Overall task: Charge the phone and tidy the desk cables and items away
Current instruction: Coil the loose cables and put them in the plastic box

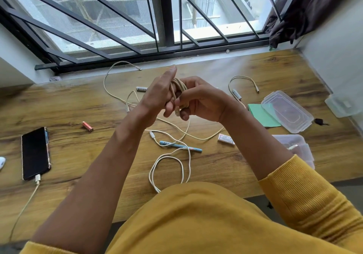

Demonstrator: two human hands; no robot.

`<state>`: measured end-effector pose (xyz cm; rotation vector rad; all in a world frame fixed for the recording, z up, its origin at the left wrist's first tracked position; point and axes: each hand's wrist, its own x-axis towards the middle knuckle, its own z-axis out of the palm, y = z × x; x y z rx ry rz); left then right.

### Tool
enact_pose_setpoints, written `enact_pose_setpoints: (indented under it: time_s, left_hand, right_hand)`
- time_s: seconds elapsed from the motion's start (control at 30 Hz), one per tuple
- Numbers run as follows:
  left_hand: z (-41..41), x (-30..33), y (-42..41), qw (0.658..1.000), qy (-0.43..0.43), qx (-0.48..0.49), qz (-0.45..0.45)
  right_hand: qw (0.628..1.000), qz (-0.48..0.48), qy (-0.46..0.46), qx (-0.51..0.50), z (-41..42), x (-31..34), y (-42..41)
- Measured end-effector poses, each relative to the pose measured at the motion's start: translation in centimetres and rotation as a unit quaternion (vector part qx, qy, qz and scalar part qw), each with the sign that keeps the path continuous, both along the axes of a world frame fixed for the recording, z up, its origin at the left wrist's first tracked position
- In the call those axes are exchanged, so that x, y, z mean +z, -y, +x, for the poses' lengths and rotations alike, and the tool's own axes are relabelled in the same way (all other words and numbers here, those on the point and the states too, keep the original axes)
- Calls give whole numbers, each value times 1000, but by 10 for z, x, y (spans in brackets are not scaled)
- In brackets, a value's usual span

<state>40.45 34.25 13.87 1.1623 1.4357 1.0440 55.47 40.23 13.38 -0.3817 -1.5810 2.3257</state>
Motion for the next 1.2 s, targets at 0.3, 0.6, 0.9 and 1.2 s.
enact_pose_setpoints:
  time_s: [0.3, 0.6, 0.9, 1.2]
  left_hand:
    - [22, 2, 3, 987, 80, 125, 61]
    - [30, -1, -2, 977, 67, 196, 52]
    - [37, -3, -5, 964, 26, 255, 65]
    - [20, -5, -12, 939, 10, 335, 74]
  right_hand:
    - [994, -93, 12, -48, -10, 4, 4]
    - [963, -107, 106, -226, -26, 8, 17]
    - [898, -177, 98, -390, -44, 3, 21]
    - [883, -79, 70, -457, -43, 5, 36]
